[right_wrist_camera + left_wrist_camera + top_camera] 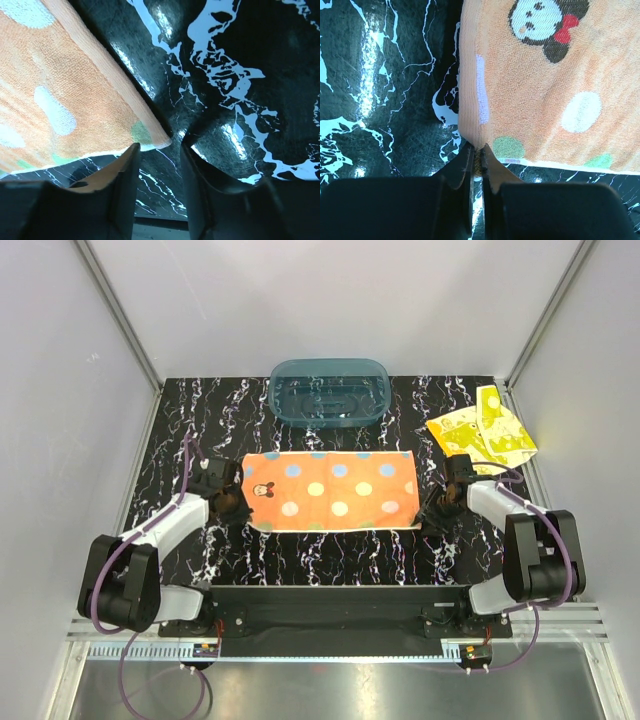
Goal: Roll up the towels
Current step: Fold the towel
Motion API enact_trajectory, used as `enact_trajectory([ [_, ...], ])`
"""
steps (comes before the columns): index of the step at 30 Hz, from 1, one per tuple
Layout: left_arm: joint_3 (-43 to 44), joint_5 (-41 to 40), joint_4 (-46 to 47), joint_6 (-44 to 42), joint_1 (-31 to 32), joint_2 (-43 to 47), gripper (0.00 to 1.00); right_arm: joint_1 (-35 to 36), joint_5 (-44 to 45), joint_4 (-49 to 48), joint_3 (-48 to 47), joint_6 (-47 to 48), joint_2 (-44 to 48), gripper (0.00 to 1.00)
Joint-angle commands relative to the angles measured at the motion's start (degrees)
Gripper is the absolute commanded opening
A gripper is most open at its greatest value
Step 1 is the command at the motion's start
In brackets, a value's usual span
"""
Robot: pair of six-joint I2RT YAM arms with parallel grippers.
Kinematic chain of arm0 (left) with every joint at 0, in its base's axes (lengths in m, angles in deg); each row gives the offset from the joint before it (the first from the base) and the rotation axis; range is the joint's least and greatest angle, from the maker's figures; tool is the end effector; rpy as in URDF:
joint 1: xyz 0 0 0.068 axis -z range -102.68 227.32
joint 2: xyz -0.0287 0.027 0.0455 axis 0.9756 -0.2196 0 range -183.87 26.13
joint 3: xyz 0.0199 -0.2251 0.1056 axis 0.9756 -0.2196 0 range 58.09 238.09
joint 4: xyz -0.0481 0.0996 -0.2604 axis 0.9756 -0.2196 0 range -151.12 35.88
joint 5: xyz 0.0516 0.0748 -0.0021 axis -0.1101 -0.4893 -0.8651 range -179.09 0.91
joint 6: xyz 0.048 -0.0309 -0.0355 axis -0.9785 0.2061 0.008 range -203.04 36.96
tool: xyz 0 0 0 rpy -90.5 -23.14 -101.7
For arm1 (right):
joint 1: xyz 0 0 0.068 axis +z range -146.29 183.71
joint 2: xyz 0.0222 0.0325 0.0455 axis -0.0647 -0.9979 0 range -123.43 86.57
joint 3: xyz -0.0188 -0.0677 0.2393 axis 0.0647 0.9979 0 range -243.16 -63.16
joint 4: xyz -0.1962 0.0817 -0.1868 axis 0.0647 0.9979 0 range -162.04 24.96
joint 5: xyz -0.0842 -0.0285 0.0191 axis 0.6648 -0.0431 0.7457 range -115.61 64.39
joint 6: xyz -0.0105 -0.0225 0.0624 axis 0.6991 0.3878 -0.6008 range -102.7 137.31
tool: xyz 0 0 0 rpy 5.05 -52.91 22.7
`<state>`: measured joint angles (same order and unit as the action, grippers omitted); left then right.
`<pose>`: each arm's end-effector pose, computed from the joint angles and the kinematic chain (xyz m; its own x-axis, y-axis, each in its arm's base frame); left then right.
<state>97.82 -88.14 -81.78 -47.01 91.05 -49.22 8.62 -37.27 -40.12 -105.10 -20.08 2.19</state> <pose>0.2614 -0.0649 0.1242 -0.8456 -0.3988 -0.3549 -0.3126 0.9088 -0.2763 0.2668 0.0338 0.0938 -0.8462 0.5242 -0.0960 0.4729 0.8216 0.3183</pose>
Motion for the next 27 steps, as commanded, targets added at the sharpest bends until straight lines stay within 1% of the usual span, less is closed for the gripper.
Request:
enact_trajectory([
  [1, -0.2, 1.5, 2.3, -0.9, -0.5, 0.3, 0.01, 0.5, 0.2, -2.3, -1.0, 0.5, -1.3, 0.43],
  [3, -0.2, 1.7, 2.3, -0.6, -0.6, 0.3, 0.01, 0.5, -0.2, -2.4, -1.0, 0.6, -1.7, 0.37],
  [6, -0.2, 1.9, 2.4, -0.7, -0.6, 0.3, 0.01, 0.5, -0.4, -3.1, -1.0, 1.0, -1.7, 0.3],
  [7, -0.3, 2.2, 2.5, -0.8, -0.6, 0.4, 0.0, 0.5, -0.3, -3.2, -0.8, 1.3, -1.7, 0.24],
  [9, -0.2, 2.6, 2.3, -1.0, -0.6, 0.7, 0.0, 0.5, -0.2, -3.2, -0.7, 1.9, -1.5, 0.18],
  [10, -0.2, 2.7, 2.1, -1.0, -0.6, 0.9, 0.0, 0.5, -0.1, -3.0, -0.7, 2.0, -1.1, 0.12],
  [11, -0.2, 2.6, 1.4, -1.0, -0.6, 1.1, 0.0, 0.5, -0.1, -2.8, -0.8, 2.0, -0.7, 0.08],
  [14, 0.0, 2.7, -0.4, -1.0, -0.6, 2.0, 0.0, 0.5, -0.8, -2.1, -1.0, 1.6, 1.8, 0.0],
  [18, -0.3, 3.4, -2.6, -1.0, -0.6, 4.7, 0.0, 0.5, -0.4, 0.9, -1.2, 1.2, 7.1, 0.0],
  [21, -0.7, 4.1, -4.5, -0.8, -0.6, 7.1, 0.0, 0.5, -0.1, 4.5, -1.0, 0.0, 13.8, 0.0],
  [23, -1.5, 4.8, -5.6, -0.1, -0.6, 9.2, 0.0, 0.5, -0.6, 6.0, -1.0, -0.7, 16.3, 0.0],
  [27, -2.6, 9.0, -7.1, 1.8, -0.3, 13.6, 0.0, 0.5, -1.4, 11.4, -0.6, -1.2, 24.2, 0.0],
])
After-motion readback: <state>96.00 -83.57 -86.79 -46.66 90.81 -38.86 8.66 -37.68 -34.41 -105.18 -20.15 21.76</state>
